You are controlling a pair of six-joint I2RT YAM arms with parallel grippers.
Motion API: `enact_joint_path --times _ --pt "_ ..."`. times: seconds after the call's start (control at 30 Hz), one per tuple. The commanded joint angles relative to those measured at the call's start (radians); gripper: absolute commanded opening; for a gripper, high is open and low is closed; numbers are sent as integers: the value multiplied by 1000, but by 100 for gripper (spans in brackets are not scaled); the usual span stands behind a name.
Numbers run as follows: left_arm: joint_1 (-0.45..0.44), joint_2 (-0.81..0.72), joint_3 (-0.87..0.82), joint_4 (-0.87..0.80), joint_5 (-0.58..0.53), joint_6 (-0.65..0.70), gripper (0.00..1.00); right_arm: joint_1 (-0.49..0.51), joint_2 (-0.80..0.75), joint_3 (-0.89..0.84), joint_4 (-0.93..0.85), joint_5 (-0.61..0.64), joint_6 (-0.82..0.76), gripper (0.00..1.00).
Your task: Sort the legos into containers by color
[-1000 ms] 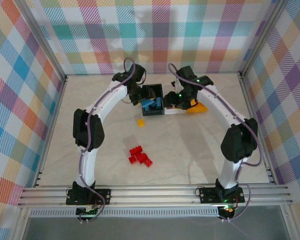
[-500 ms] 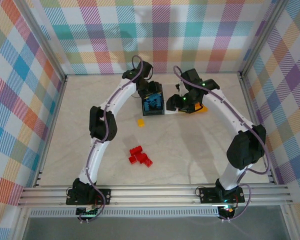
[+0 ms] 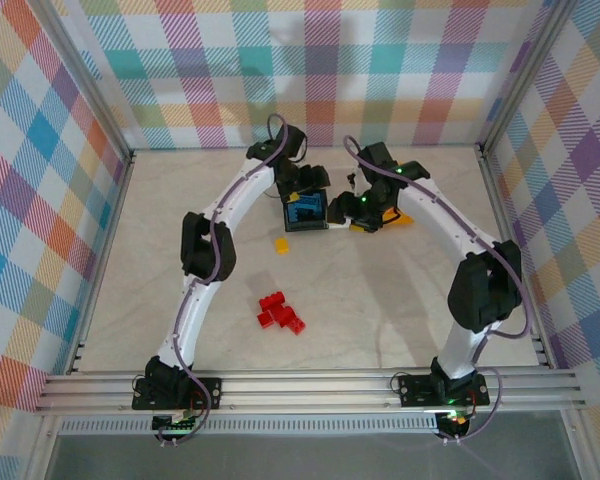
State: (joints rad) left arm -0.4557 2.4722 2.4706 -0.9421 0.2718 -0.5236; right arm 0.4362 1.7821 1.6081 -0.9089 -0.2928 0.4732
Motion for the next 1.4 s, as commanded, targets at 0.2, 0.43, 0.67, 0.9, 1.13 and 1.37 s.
enact_joint_path --times 0.2,0.43,0.67,0.9,1.13,1.37 --pt "14 -326 -163 -46 -18 69 87 25 108 97 35 -58 28 61" --pt "47 -559 -497 11 -26 82 88 82 190 214 -13 -49 -20 61" --pt "87 -762 -790 58 -36 76 88 136 224 266 -47 -31 -57 62" --pt "150 -927 -1042 125 -24 15 88 167 272 307 -81 -43 -80 63" --pt "168 -1010 -1175 133 -33 3 89 193 315 360 -115 -63 -96 64" --pt "183 -1048 -1230 131 -35 -4 89 221 329 371 -131 -72 -112 64"
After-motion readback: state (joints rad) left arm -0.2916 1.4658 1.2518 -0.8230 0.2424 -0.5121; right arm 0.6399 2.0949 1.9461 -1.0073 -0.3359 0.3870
